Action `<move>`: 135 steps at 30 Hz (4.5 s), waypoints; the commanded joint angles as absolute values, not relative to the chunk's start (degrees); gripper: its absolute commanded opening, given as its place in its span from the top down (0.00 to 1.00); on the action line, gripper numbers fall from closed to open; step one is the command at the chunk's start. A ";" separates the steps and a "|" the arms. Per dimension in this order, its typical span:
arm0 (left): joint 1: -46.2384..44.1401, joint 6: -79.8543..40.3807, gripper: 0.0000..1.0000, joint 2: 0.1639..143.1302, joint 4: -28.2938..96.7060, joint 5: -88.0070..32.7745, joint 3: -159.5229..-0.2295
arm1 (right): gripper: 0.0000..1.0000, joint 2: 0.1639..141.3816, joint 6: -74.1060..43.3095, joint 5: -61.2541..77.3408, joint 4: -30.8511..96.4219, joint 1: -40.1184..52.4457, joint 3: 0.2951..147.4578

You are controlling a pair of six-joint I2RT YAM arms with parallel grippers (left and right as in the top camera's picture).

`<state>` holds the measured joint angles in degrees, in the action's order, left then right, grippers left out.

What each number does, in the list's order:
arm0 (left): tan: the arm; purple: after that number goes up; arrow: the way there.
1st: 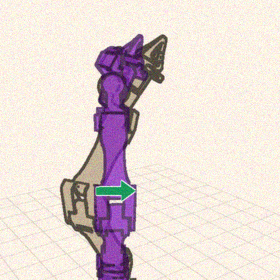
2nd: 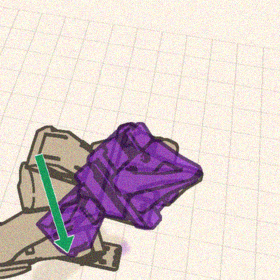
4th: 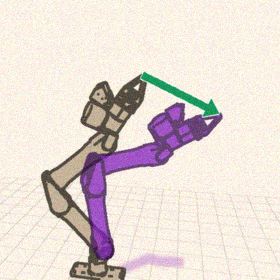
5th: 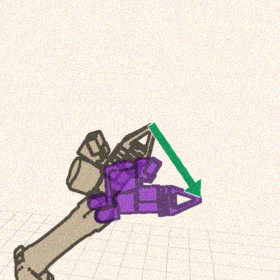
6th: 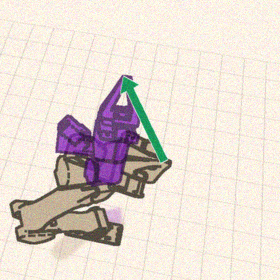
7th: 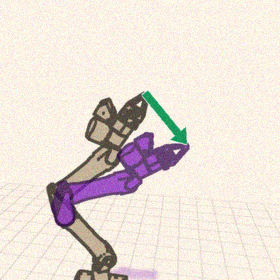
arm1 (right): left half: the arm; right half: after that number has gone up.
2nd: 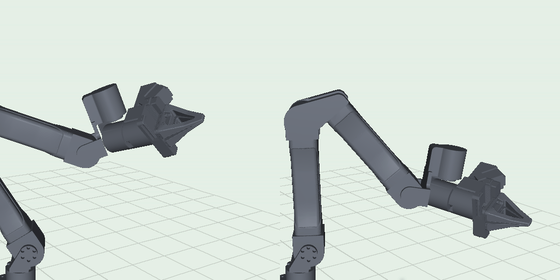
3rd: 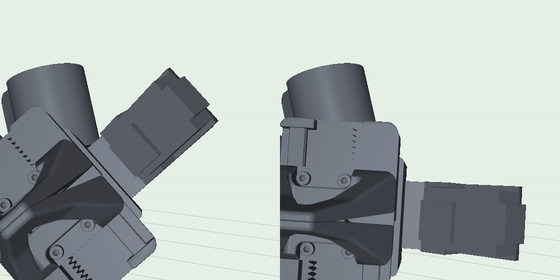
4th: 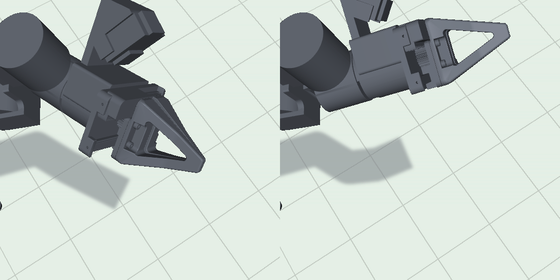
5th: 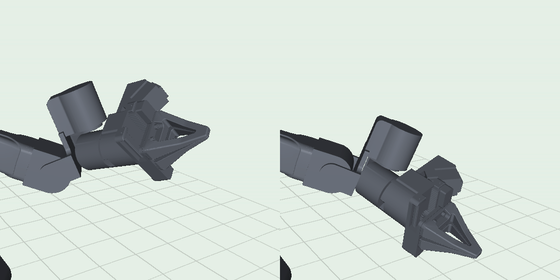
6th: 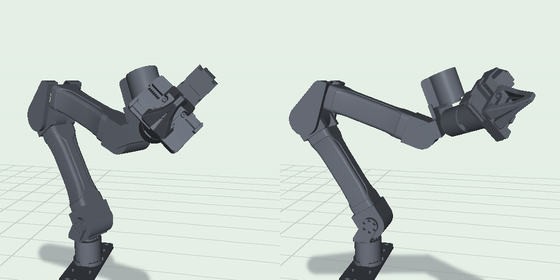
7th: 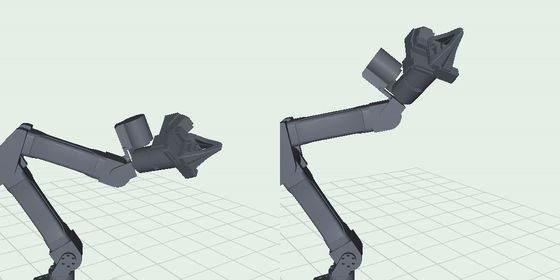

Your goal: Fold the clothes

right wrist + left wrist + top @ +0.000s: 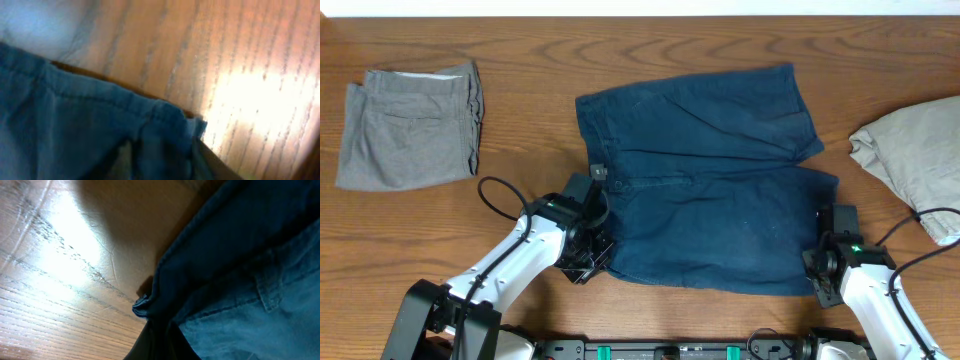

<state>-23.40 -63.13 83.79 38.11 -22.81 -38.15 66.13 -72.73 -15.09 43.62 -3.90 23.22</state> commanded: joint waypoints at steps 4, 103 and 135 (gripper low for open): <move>-23.16 -62.70 0.94 83.46 38.26 -22.50 -38.00 | 0.99 67.77 -71.20 -17.12 45.17 -4.45 19.73; -0.73 -32.97 0.44 107.59 8.29 -30.79 -53.63 | 0.11 102.21 -14.74 12.67 24.73 7.75 68.58; -0.56 -32.21 0.93 71.55 30.98 -36.60 -54.65 | 0.99 120.22 -9.37 35.31 18.79 37.56 68.27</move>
